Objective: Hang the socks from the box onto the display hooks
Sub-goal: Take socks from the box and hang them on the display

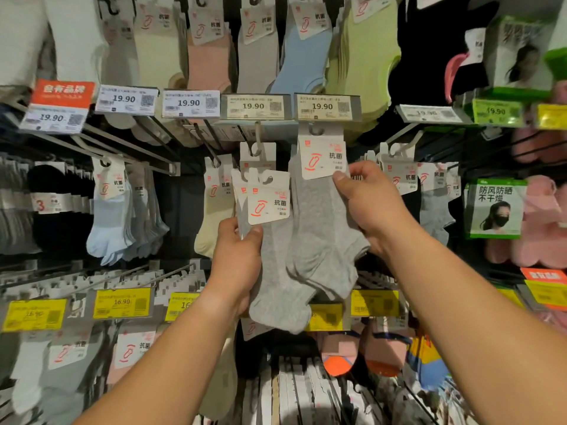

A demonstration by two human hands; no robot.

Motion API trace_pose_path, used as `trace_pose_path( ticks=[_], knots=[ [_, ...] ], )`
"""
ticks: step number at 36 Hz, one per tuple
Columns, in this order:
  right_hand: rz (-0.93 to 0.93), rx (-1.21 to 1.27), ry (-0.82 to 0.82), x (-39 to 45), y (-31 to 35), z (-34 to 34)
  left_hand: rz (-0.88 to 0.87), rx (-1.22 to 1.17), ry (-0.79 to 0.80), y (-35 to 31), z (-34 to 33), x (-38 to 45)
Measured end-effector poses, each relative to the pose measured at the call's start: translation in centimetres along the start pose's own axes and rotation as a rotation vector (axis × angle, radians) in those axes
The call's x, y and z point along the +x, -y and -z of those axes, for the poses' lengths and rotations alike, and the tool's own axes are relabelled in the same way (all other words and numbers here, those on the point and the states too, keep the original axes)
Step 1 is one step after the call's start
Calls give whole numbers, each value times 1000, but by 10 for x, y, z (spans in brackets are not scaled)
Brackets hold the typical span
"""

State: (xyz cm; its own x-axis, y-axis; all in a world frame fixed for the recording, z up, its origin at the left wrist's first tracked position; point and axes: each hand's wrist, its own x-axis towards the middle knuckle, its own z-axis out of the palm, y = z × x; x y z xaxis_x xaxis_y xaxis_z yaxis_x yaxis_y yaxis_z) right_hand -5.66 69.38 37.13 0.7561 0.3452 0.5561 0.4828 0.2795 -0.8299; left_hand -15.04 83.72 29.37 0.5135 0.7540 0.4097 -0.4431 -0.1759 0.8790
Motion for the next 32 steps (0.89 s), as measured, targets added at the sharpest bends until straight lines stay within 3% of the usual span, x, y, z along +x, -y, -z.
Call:
trace_pose_path(
  ticks=[7, 12, 20, 23, 26, 29, 32],
  knots=[
    [3, -34, -34, 23, 8, 1, 20, -73, 11, -2, 5, -2],
    [35, -275, -98, 48, -5, -3, 28, -99, 10, -6, 8, -5],
    [-127, -591, -10, 78, -40, -19, 21, -109, 6, -11, 1, -10],
    [-52, -658, -90, 61, -38, -18, -8, -104, 23, -9, 1, -9],
    [52, -474, -87, 22, -39, -19, -37, -119, 24, -7, -2, -9],
    [-131, -232, 171, -19, -46, -30, -60, -146, 4, -5, -10, -9],
    [-120, -137, 167, -27, -56, -39, -36, -121, -41, -5, -18, -7]
  ],
)
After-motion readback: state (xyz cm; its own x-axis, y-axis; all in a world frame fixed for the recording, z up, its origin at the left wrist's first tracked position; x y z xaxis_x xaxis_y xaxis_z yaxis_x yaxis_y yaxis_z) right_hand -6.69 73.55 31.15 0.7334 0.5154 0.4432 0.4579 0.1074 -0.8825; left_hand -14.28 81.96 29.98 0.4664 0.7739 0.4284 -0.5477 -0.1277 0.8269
